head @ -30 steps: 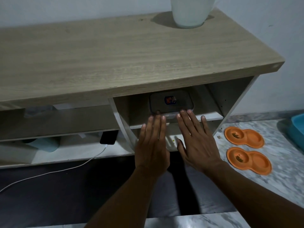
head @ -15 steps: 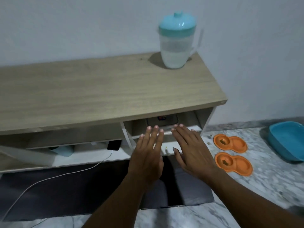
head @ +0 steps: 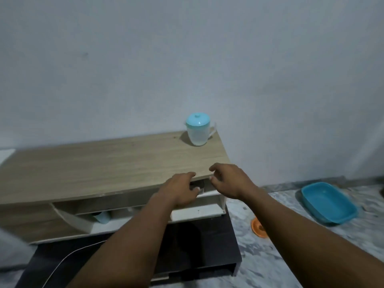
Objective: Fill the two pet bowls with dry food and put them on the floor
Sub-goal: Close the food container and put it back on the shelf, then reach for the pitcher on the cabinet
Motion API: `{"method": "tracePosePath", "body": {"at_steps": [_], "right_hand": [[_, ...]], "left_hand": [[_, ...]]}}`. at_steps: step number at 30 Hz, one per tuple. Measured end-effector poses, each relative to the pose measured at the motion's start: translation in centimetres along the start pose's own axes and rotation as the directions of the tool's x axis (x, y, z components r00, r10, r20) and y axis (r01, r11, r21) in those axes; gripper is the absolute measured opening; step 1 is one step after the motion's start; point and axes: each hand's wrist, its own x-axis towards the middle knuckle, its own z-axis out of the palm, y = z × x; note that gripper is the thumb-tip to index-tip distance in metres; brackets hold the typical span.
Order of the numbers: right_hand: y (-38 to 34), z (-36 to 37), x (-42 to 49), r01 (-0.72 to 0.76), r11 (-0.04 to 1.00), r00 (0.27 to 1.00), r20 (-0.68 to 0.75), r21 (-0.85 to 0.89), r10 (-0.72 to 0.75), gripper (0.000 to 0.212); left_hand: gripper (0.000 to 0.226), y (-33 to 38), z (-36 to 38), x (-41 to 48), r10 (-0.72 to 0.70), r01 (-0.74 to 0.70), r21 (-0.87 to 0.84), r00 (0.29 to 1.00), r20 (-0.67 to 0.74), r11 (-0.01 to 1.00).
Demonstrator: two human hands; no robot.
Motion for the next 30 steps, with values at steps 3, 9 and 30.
{"method": "tracePosePath", "body": {"at_steps": [3, 9, 30], "right_hand": [[0.3, -2.9, -1.0, -0.042, 0.999, 0.999, -0.021, 0.033, 0.043, 0.042], [3.3, -6.6, -2.2, -0.108, 0.994, 0.992, -0.071, 0.008, 0.108, 0.042], [13.6, -13.3, 9.0, -0.301, 0.953, 0.942, -0.15, 0.02, 0.3, 0.04]], "left_hand": [[0.07, 2.4, -2.1, 0.5, 0.003, -0.002, 0.015, 1.0, -0.016, 1.0], [0.069, 7.6, -2.7, 3.2, 0.092, -0.092, 0.045, 0.996, 0.001, 0.995], [0.065, 13.9, -5.4, 21.2, 0.238, -0.24, 0.066, 0.97, 0.04, 0.968]]}}
